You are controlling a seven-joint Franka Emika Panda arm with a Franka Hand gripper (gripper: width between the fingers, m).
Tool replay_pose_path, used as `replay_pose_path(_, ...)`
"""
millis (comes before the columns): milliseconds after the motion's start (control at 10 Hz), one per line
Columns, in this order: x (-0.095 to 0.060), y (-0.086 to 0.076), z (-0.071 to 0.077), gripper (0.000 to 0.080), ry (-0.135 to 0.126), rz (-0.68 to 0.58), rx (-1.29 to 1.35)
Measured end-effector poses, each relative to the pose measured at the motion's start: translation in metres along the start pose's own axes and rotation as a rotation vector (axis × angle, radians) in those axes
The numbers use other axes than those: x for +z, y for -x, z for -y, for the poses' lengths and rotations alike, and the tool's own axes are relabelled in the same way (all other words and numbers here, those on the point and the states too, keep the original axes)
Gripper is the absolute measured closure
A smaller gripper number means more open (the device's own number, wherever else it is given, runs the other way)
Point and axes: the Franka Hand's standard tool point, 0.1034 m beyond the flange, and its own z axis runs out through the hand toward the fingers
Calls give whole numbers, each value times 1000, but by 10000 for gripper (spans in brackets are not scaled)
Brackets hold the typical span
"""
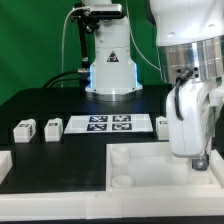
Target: Assemble one leg
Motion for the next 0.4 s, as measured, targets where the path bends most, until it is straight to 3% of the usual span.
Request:
replay_pose_path(100,0,3,-8,199,5,-1,-25)
replay_pose_path(200,-7,7,-17,159,9,3,-47)
replay_pose_path(400,-20,13,-27,152,7,15,-62)
